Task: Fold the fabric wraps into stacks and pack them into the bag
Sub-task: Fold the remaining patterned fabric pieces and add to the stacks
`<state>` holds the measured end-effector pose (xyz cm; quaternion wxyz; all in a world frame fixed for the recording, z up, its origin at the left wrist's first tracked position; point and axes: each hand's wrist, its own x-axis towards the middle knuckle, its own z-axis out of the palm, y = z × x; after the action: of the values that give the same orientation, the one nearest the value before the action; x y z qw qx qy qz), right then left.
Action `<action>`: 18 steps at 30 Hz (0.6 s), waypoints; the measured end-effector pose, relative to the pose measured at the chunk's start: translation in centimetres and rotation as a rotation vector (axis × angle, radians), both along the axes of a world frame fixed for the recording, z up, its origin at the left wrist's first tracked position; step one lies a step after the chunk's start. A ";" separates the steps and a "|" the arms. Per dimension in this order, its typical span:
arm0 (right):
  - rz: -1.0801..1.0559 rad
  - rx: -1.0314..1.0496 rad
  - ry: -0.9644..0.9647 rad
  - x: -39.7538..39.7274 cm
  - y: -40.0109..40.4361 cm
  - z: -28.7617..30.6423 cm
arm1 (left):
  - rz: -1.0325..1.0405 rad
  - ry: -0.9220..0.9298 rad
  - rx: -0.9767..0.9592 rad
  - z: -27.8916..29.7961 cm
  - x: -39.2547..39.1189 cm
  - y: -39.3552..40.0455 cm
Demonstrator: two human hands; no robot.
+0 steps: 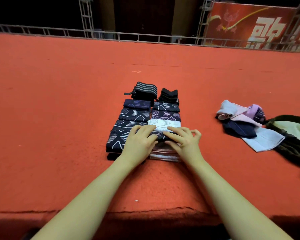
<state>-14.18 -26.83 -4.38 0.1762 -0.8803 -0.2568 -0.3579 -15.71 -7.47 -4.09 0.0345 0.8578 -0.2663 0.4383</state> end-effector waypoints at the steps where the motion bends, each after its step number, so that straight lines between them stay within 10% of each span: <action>1: 0.024 0.007 0.041 0.0 -0.3 -0.3 | -0.027 0.069 -0.002 -0.2 0.1 0.1; 18: -0.016 -0.104 0.397 -1.3 -1.8 -3.3 | 0.146 0.516 0.143 -1.0 -1.4 -1.6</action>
<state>-15.48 -28.60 -7.72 0.1749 -0.9435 -0.2279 -0.1649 -17.06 -9.06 -5.13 0.0088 0.9582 -0.2168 0.1866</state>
